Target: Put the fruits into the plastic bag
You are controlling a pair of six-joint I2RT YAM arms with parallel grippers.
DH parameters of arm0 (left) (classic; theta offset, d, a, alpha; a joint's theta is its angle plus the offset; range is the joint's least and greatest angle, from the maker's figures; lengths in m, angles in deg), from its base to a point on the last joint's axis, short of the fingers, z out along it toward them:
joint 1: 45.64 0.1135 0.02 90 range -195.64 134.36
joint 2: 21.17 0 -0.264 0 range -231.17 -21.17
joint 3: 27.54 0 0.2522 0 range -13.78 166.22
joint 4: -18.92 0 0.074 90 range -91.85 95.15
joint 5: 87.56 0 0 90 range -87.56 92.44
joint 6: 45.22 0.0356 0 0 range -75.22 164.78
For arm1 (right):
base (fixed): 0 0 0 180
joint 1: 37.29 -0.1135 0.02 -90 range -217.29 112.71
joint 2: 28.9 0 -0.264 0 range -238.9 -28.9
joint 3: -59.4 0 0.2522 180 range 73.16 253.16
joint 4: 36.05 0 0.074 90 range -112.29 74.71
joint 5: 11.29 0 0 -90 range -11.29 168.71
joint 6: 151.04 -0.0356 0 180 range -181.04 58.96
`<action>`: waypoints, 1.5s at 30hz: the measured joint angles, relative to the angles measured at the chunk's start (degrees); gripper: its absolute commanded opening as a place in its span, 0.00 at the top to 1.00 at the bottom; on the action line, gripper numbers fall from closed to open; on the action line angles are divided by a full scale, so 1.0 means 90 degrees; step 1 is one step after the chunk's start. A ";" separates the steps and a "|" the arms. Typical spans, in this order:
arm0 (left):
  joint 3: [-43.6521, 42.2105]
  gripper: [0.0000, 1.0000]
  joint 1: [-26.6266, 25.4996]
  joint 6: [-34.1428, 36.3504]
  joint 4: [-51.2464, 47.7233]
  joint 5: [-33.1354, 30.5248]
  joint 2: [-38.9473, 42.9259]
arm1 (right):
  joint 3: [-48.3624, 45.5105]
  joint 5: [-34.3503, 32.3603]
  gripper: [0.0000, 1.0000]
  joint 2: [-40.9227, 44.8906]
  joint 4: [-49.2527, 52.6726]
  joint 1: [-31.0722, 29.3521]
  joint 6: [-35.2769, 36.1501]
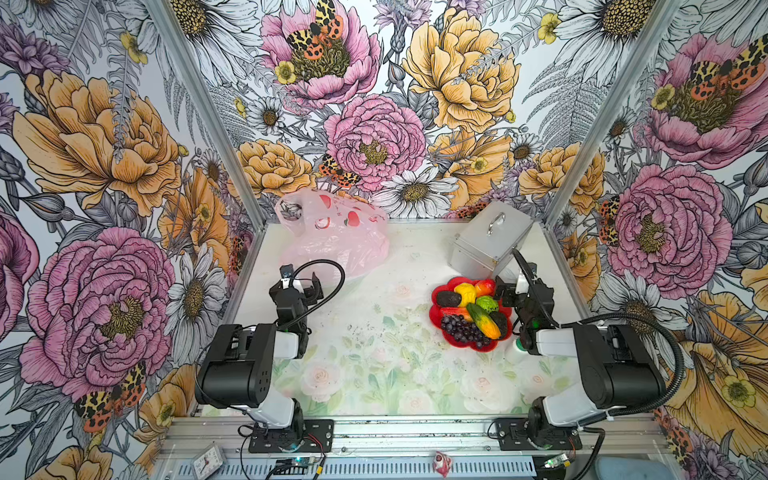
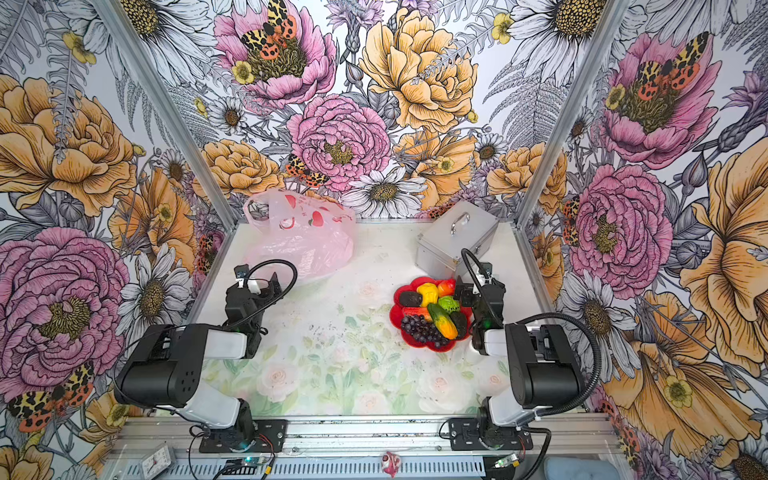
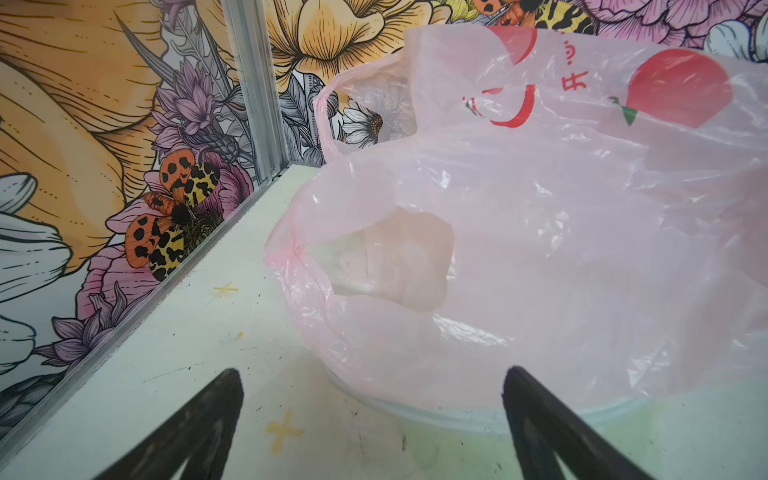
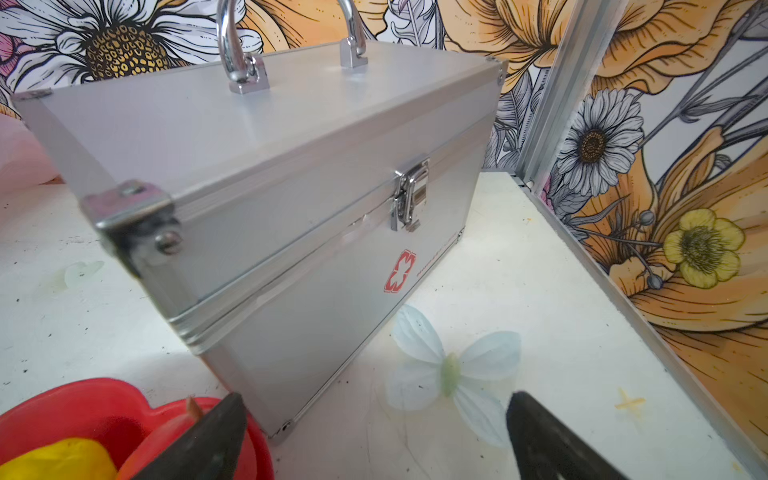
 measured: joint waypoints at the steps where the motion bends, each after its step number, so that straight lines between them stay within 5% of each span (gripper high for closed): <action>1: 0.0000 0.01 0.0000 0.0000 0.0000 0.0000 0.0000 | 0.0000 0.0000 0.00 0.0000 0.0000 0.0000 0.0000; 45: -0.0053 0.01 -0.0022 -0.0029 -0.0027 -0.0289 0.0187 | 0.0129 -0.0340 0.00 0.0257 0.0588 0.0000 -0.0073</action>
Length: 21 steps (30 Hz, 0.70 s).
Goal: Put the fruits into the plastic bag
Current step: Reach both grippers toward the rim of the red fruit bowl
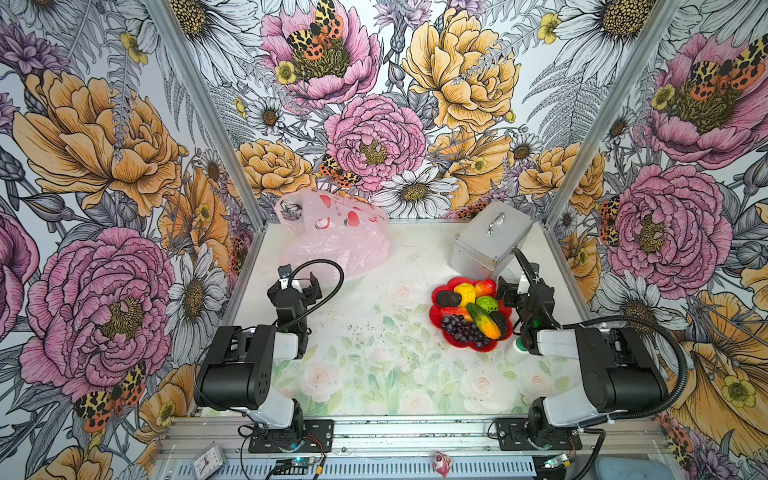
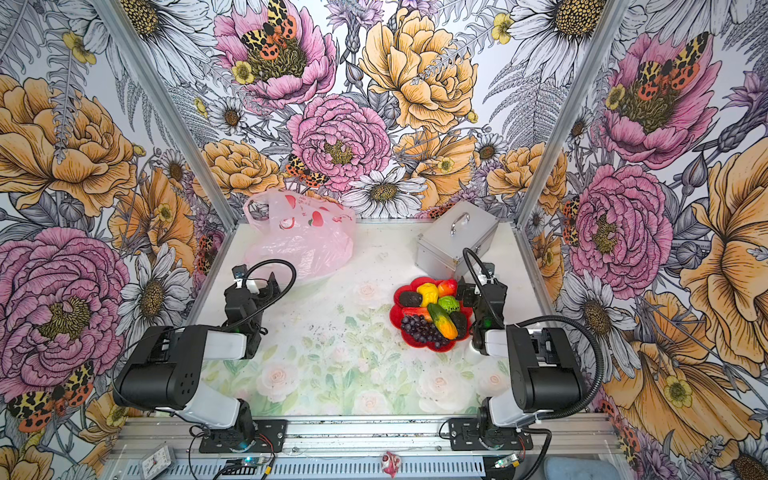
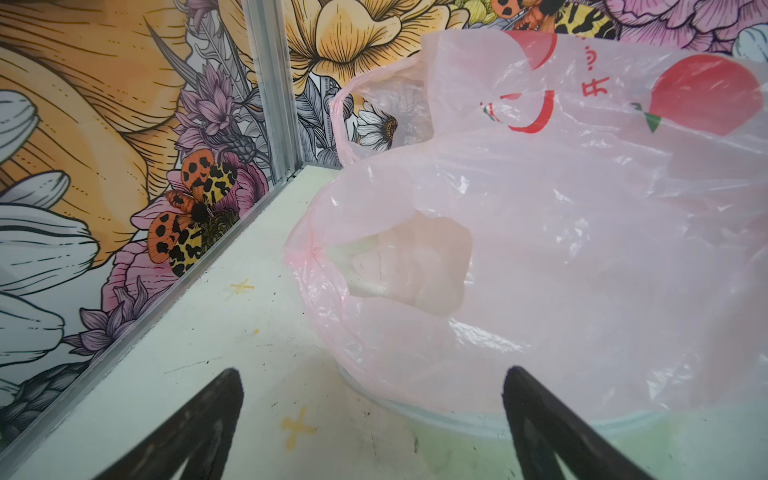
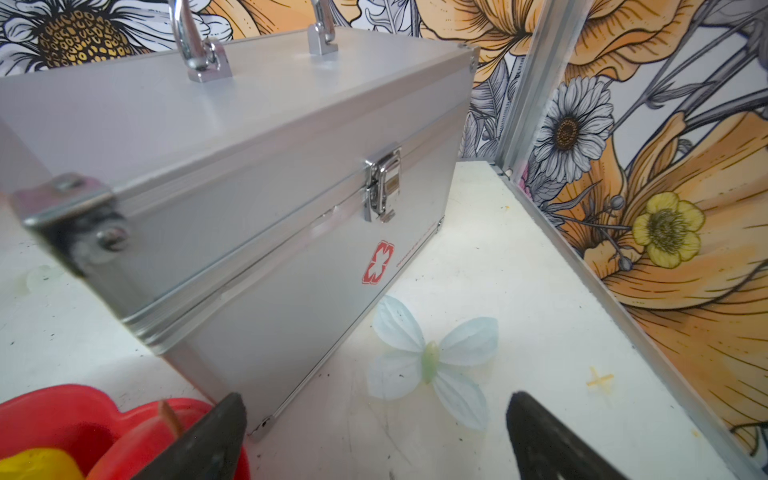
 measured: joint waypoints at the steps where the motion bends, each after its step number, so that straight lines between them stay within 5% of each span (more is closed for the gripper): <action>1: -0.0039 0.01 -0.0002 0.0000 0.0039 -0.0022 0.0056 | 0.0078 0.0002 0.01 0.0068 0.0141 0.0002 -0.0002; 8: 0.0024 0.01 -0.0029 -0.0202 -0.1008 -0.0690 0.1200 | 0.0335 -0.0012 0.00 0.0474 0.0772 0.0274 -0.0262; 15: 0.1865 0.01 0.0083 -0.0869 -0.4022 -0.0916 0.2106 | 0.1294 -0.0342 0.01 0.1090 0.2713 0.0702 -0.1443; 21: 0.3164 0.01 0.0083 -0.1909 -0.6336 -0.0335 0.2312 | 0.2880 -0.0172 0.00 0.1321 0.4626 0.0991 -0.2518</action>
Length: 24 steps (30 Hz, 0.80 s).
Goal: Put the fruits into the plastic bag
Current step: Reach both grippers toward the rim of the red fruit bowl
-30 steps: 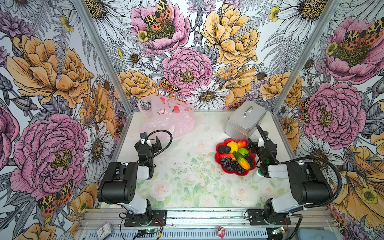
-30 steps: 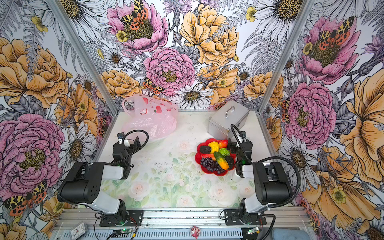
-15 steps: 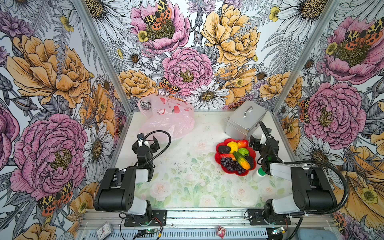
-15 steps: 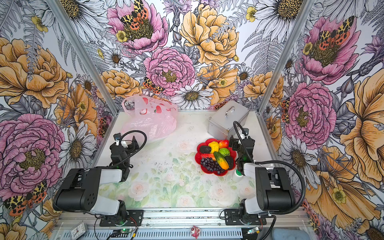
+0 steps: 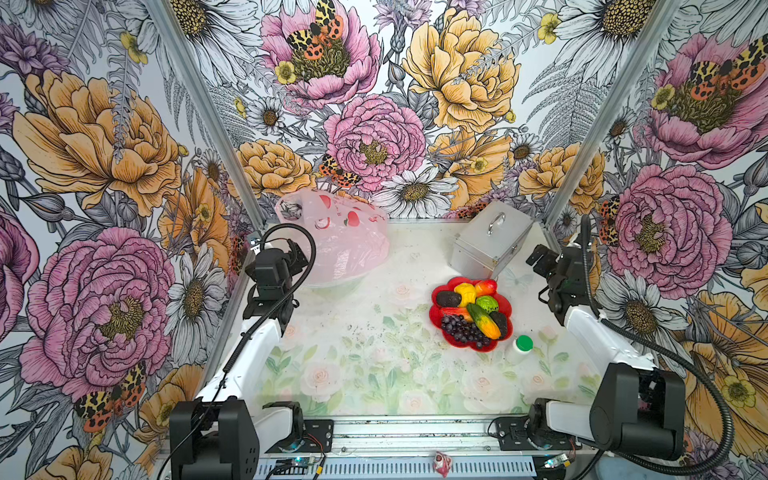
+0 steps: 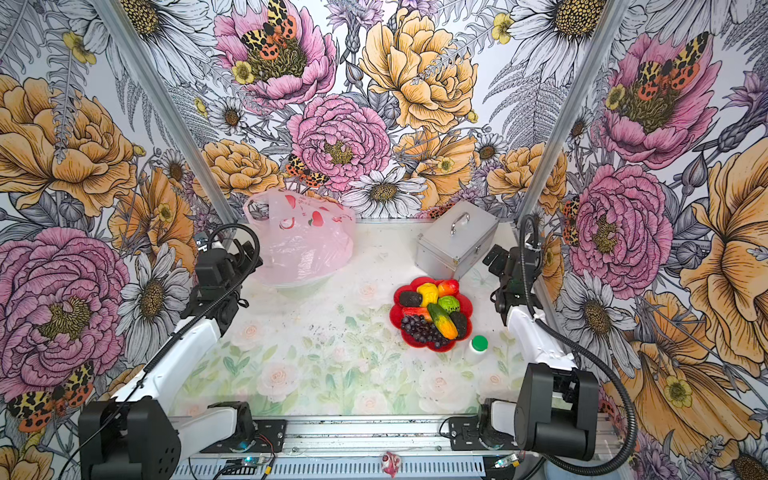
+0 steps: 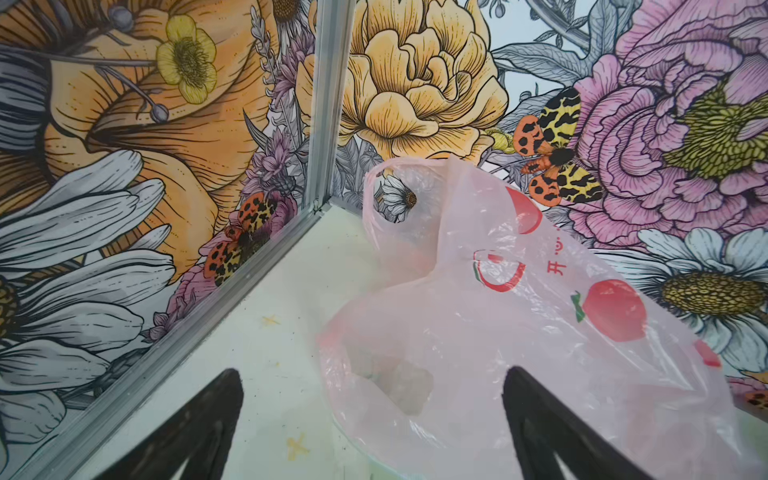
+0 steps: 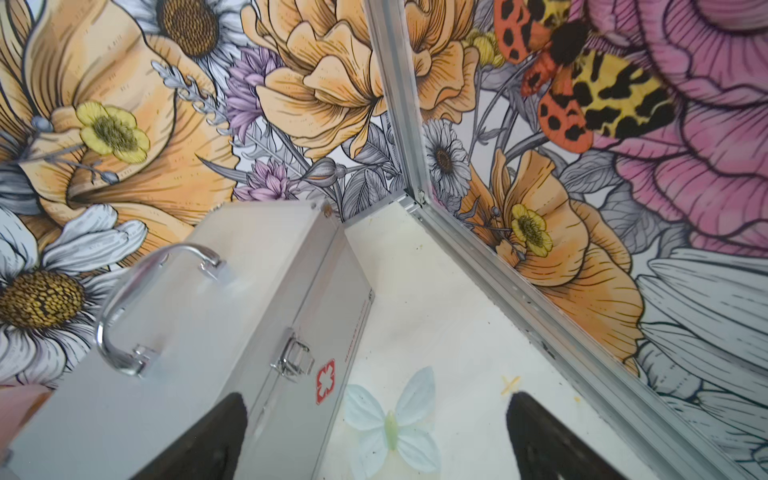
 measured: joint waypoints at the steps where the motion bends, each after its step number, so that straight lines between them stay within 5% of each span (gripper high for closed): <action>1: 0.0328 0.01 -0.0015 -0.0189 -0.0464 0.0175 -0.0066 | 0.0245 0.0134 0.01 -0.0015 0.0282 0.0024 -0.0170; 5: 0.1353 0.01 -0.0306 -0.0665 -0.1613 0.0644 -0.0457 | 0.0947 0.0826 0.01 -0.0104 0.1154 -0.0005 -0.0954; 12: 0.2246 0.01 -0.0636 -0.0809 -0.3337 0.1197 -0.0663 | 0.2645 0.1756 0.01 -0.0852 0.2625 -0.0250 -0.1015; 24: 0.3419 0.01 -0.1943 -0.1095 -0.4325 0.2696 -0.1309 | 0.4087 0.2691 0.11 -0.1146 0.5173 -0.0687 -0.1258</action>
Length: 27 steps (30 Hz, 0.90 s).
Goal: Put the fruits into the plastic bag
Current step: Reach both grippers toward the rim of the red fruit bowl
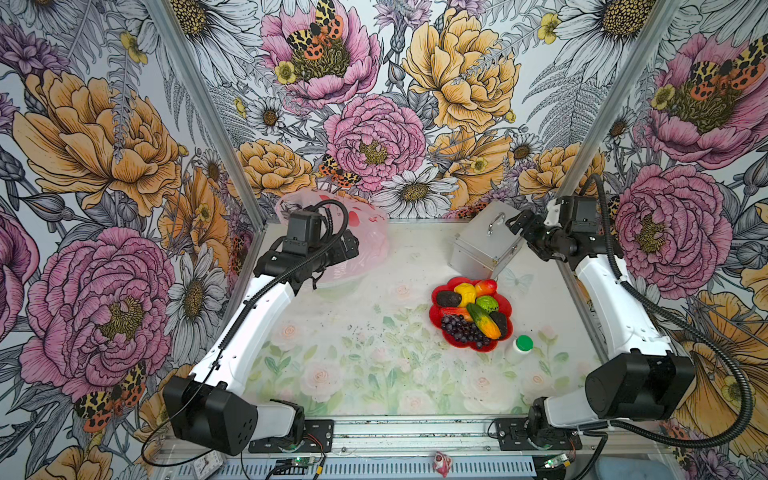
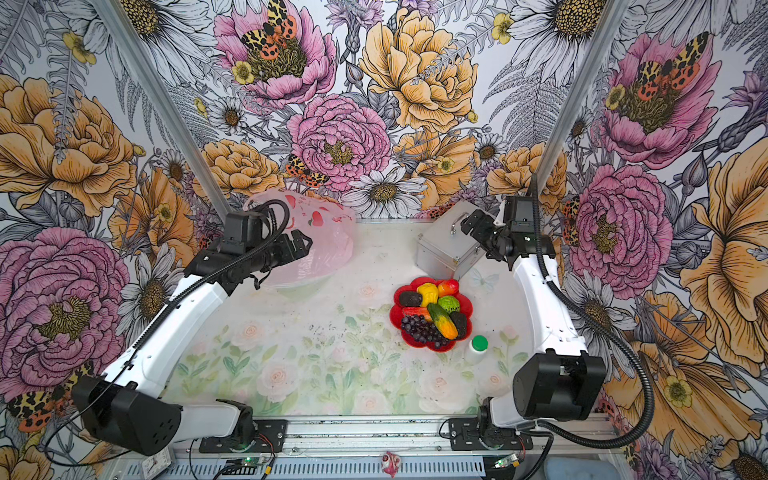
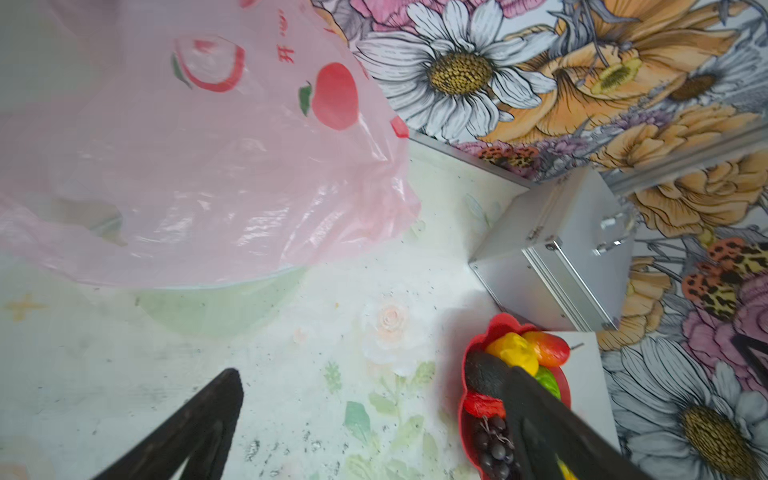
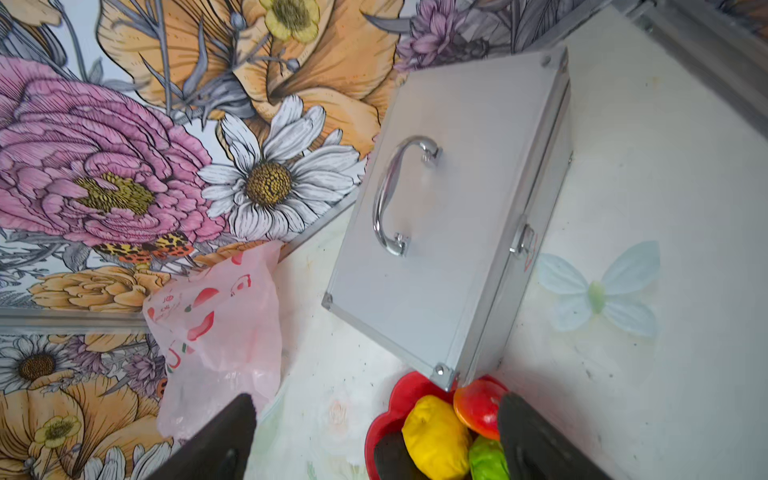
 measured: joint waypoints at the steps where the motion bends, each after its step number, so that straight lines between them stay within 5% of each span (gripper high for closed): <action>1: 0.0095 0.01 -0.0119 -0.0007 -0.0051 0.0153 -0.0117 | 0.0000 0.0000 0.12 0.0000 0.0219 -0.0029 0.0000; 14: 0.0614 0.01 -0.0884 -0.0143 -0.0306 0.1855 -0.1581 | -0.0787 0.0129 0.28 0.0163 0.2059 -0.0114 0.0687; 27: 0.1139 0.01 -0.1256 -0.0097 -0.0432 0.2314 -0.2487 | -0.1549 -0.0075 0.44 0.0134 0.2208 -0.0114 0.1304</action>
